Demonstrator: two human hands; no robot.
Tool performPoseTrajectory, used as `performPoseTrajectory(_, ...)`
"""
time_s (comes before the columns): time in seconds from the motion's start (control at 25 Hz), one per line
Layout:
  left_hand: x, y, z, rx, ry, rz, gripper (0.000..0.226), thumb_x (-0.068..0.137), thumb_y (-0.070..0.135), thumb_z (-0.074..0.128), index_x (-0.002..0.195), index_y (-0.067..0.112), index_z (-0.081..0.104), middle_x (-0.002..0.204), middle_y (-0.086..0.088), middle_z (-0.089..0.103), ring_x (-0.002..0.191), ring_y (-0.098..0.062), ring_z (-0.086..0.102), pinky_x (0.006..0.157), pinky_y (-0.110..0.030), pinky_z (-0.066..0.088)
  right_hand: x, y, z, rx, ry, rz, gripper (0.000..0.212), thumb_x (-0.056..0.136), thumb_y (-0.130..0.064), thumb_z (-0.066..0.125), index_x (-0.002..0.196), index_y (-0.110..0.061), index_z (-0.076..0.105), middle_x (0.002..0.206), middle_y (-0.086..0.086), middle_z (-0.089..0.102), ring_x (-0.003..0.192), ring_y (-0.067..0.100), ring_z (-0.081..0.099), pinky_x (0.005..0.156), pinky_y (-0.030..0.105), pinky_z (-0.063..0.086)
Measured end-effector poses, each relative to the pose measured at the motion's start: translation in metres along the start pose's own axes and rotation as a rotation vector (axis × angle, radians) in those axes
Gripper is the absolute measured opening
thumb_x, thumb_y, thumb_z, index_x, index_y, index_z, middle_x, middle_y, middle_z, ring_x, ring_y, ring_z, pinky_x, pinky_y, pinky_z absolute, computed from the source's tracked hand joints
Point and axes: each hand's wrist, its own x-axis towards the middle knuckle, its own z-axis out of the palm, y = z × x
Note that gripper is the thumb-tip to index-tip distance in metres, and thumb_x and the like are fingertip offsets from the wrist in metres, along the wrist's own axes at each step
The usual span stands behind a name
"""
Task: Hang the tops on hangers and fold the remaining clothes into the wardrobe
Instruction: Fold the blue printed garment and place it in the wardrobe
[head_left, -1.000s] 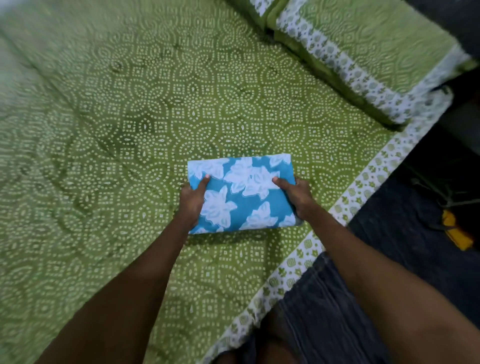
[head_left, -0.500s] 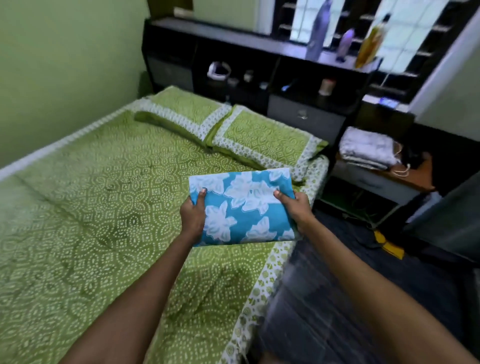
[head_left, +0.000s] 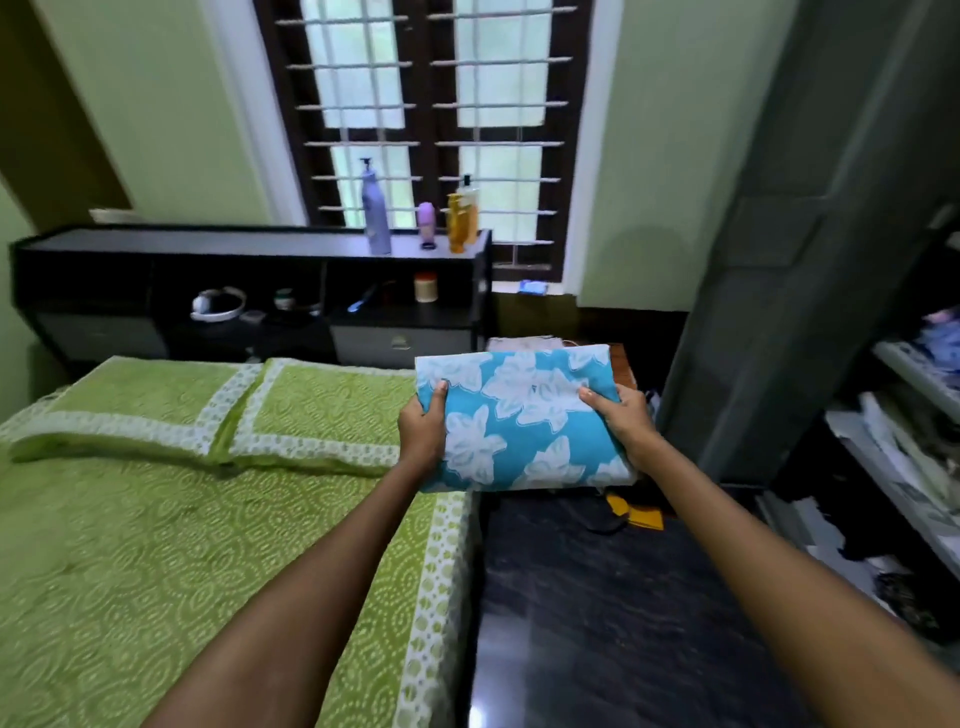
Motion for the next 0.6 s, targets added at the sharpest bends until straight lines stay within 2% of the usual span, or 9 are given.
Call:
performPoseTrajectory(0.12, 0.028, 0.016, 0.105, 0.011, -0.149, 0.005, 0.027, 0.09, 0.04, 0.058, 0.082, 0.014, 0.06, 0.091, -0.012, 0.07, 0.085, -0.029, 0.068, 0.078, -0.046, 0.056, 0.035, -0.019, -0.082, 0.012, 0.17, -0.001, 0.014, 0.088, -0.014, 0.065, 0.1, -0.008, 0.061, 0.084, 0.004, 0.066, 0.068, 0.016, 0.064, 0.056, 0.025, 0.055)
performPoseTrajectory(0.2, 0.037, 0.029, 0.173, -0.001, -0.253, 0.008, 0.026, 0.09, 0.041, 0.057, 0.086, 0.016, 0.06, 0.097, -0.009, 0.07, 0.089, -0.026, 0.068, 0.081, -0.043, 0.056, 0.056, -0.032, -0.134, 0.023, 0.267, 0.008, 0.004, 0.088, -0.015, 0.064, 0.089, -0.012, 0.062, 0.085, 0.005, 0.066, 0.07, 0.017, 0.063, 0.066, 0.032, 0.055)
performPoseTrajectory(0.28, 0.04, 0.041, 0.236, -0.024, -0.342, -0.004, 0.026, 0.093, 0.039, 0.053, 0.094, 0.014, 0.059, 0.102, -0.007, 0.068, 0.091, -0.021, 0.066, 0.078, -0.036, 0.057, 0.073, -0.042, -0.178, 0.058, 0.36, 0.014, 0.004, 0.088, -0.014, 0.064, 0.085, -0.012, 0.061, 0.093, 0.01, 0.066, 0.074, 0.021, 0.063, 0.077, 0.04, 0.054)
performPoseTrajectory(0.36, 0.042, 0.05, 0.292, -0.042, -0.447, 0.002, 0.028, 0.095, 0.037, 0.049, 0.102, 0.011, 0.057, 0.103, -0.006, 0.066, 0.093, -0.018, 0.066, 0.074, -0.027, 0.056, 0.088, -0.051, -0.217, 0.087, 0.463, -0.001, 0.007, 0.087, -0.011, 0.064, 0.093, -0.007, 0.062, 0.099, 0.014, 0.065, 0.08, 0.024, 0.063, 0.082, 0.043, 0.052)
performPoseTrajectory(0.44, 0.05, 0.059, 0.351, -0.012, -0.568, 0.034, 0.028, 0.096, 0.038, 0.047, 0.103, 0.012, 0.056, 0.105, -0.006, 0.066, 0.095, -0.018, 0.066, 0.078, -0.029, 0.056, 0.105, -0.058, -0.259, 0.132, 0.572, -0.018, 0.016, 0.087, -0.01, 0.064, 0.102, -0.006, 0.063, 0.102, 0.016, 0.066, 0.085, 0.028, 0.063, 0.084, 0.046, 0.052)
performPoseTrajectory(0.52, 0.058, 0.069, 0.411, 0.018, -0.682, 0.052, 0.028, 0.097, 0.037, 0.045, 0.104, 0.011, 0.054, 0.105, -0.006, 0.066, 0.094, -0.017, 0.066, 0.079, -0.03, 0.056, 0.124, -0.061, -0.302, 0.17, 0.679, -0.042, 0.019, 0.085, -0.009, 0.065, 0.104, -0.005, 0.064, 0.099, 0.015, 0.067, 0.08, 0.027, 0.063, 0.083, 0.046, 0.052)
performPoseTrajectory(0.6, 0.069, 0.08, 0.473, 0.061, -0.749, 0.104, 0.028, 0.099, 0.031, 0.042, 0.109, 0.007, 0.054, 0.107, -0.006, 0.063, 0.09, -0.013, 0.062, 0.074, -0.02, 0.052, 0.149, -0.064, -0.344, 0.203, 0.78, -0.072, 0.019, 0.084, -0.009, 0.066, 0.103, -0.007, 0.065, 0.097, 0.014, 0.067, 0.077, 0.027, 0.063, 0.082, 0.046, 0.053)
